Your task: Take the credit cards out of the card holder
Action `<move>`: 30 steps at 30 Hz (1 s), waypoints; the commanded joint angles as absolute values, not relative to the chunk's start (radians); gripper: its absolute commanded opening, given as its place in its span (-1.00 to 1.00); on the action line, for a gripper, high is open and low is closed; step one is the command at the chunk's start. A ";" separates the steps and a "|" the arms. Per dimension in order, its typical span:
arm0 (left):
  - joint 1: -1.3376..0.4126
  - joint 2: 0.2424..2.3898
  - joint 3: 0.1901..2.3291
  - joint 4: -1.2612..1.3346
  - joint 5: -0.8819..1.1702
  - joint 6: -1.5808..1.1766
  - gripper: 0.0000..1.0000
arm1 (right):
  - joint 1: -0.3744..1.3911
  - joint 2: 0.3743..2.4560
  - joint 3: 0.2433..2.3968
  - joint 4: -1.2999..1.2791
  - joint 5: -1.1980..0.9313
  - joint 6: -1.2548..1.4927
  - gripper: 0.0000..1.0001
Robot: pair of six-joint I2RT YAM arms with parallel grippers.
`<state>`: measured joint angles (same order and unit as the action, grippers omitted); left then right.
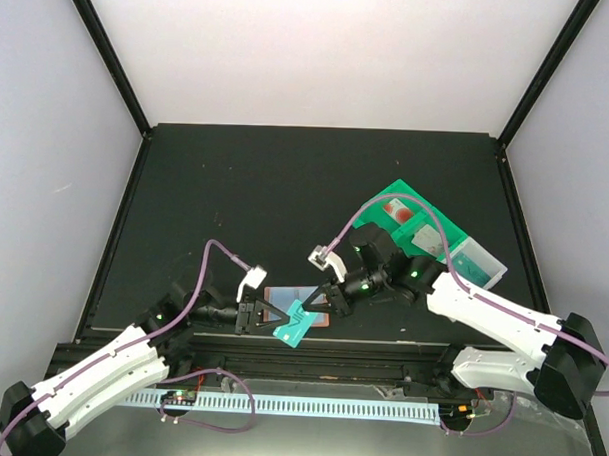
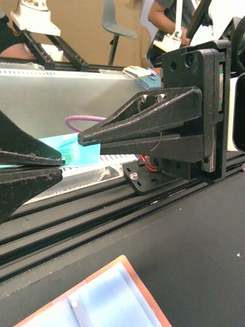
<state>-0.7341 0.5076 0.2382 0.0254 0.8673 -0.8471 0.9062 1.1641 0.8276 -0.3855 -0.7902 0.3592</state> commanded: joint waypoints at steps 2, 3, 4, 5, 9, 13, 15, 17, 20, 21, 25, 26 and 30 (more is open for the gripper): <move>-0.736 0.497 0.266 0.020 0.857 -0.853 -0.82 | 0.901 1.187 0.818 -0.337 -0.816 0.373 -0.98; -0.736 0.494 0.276 0.000 0.843 -0.848 -0.66 | 0.902 1.188 0.815 -0.330 -0.810 0.382 -0.98; -0.736 0.489 0.287 -0.028 0.814 -0.843 -0.46 | 0.902 1.184 0.811 -0.323 -0.801 0.392 -0.98; -0.736 0.483 0.299 -0.059 0.786 -0.838 -0.16 | 0.899 1.179 0.807 -0.313 -0.793 0.404 -0.98; -0.736 0.443 0.338 -0.195 0.653 -0.815 0.62 | 0.884 1.151 0.781 -0.273 -0.758 0.471 -0.98; -0.735 0.410 0.343 -0.236 0.560 -0.810 0.98 | 0.840 1.118 0.750 -0.268 -0.709 0.534 -0.98; -0.736 0.402 0.355 -0.270 0.520 -0.797 0.98 | 0.798 1.092 0.726 -0.266 -0.692 0.572 -0.98; -0.735 0.402 0.366 -0.315 0.476 -0.779 0.98 | 0.741 1.064 0.697 -0.268 -0.681 0.605 -0.98; -0.735 0.417 0.386 -0.373 0.431 -0.752 0.98 | 0.642 1.015 0.657 -0.287 -0.650 0.644 -0.98; -0.735 0.423 0.391 -0.382 0.428 -0.745 0.98 | 0.600 1.000 0.651 -0.312 -0.633 0.646 -0.98; -0.735 0.444 0.395 -0.400 0.412 -0.723 0.98 | 0.499 0.937 0.667 -0.425 -0.513 0.640 -0.98; -0.735 0.449 0.392 -0.400 0.398 -0.721 0.98 | 0.477 0.918 0.672 -0.449 -0.482 0.642 -0.98; -0.733 0.478 0.390 -0.404 0.372 -0.715 0.98 | 0.385 0.834 0.702 -0.547 -0.361 0.648 -0.98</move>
